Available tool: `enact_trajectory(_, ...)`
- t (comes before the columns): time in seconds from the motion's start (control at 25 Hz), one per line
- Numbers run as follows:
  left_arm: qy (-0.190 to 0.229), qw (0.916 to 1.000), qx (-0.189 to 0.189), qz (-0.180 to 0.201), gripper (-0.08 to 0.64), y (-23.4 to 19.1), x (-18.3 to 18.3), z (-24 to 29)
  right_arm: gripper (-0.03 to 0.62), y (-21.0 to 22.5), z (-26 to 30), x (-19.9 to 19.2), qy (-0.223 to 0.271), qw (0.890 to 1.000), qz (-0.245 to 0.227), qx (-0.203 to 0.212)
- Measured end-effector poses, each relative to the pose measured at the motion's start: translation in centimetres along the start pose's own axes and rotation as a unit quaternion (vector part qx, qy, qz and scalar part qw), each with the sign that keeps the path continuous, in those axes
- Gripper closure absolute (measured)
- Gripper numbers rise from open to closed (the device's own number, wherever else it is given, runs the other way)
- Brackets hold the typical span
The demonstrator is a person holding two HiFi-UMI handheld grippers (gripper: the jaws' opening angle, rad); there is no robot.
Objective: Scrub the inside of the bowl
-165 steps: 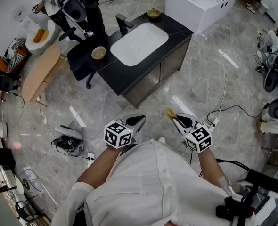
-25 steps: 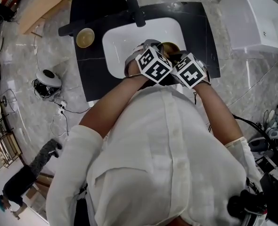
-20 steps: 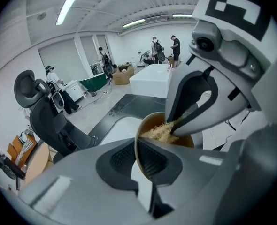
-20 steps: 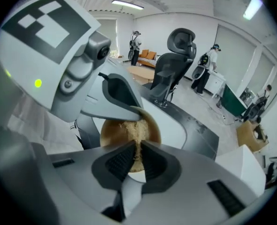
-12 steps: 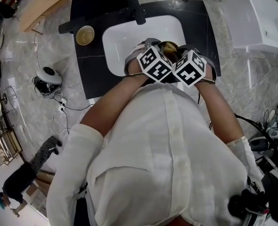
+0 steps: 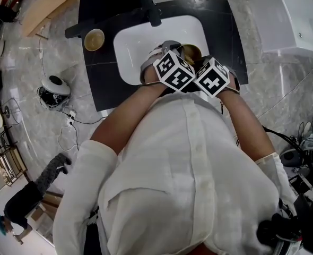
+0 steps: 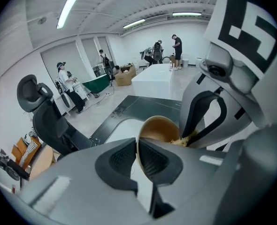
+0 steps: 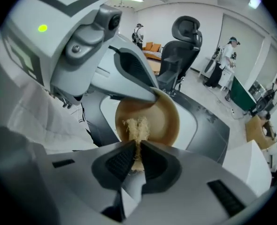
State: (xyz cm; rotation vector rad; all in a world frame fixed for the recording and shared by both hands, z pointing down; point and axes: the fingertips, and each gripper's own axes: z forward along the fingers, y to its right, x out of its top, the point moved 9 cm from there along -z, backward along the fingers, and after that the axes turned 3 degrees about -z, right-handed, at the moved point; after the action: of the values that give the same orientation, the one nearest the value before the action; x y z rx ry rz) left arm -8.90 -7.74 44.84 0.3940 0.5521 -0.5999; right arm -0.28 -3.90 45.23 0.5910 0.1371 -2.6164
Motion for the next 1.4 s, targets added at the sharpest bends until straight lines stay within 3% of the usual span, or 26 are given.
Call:
enact_trajectory(0.28,0.006,0.9996,-0.015,-0.021,0.545,0.4,0.4,-0.1,0.561,0.3,-0.7,1.1,0.046,0.999,-0.004,-0.001)
enact_trajectory(0.48,0.009,0.9979,-0.032,-0.056,0.548,0.6,0.3,-0.1,0.561,1.8,-1.6,0.8,0.042,0.998,-0.005,-0.052)
enact_trajectory(0.72,0.009,0.9988,-0.024,-0.042,0.548,1.1,0.8,0.1,0.561,1.8,-1.8,0.9,0.009,0.994,-0.05,-0.1)
enact_trajectory(1.12,-0.002,0.9997,0.02,0.011,0.548,0.9,0.9,0.4,0.561,1.3,-2.0,-0.5,-0.004,0.998,-0.032,-0.054)
enact_trajectory(1.28,0.0,0.9998,0.019,0.001,0.545,0.8,1.1,0.5,0.561,1.4,-1.3,-1.2,-0.008,0.999,-0.019,-0.036)
enact_trajectory(1.4,0.001,0.9999,0.014,-0.009,0.543,0.8,1.2,0.6,0.561,0.8,-0.7,-1.2,0.014,1.0,0.011,0.019)
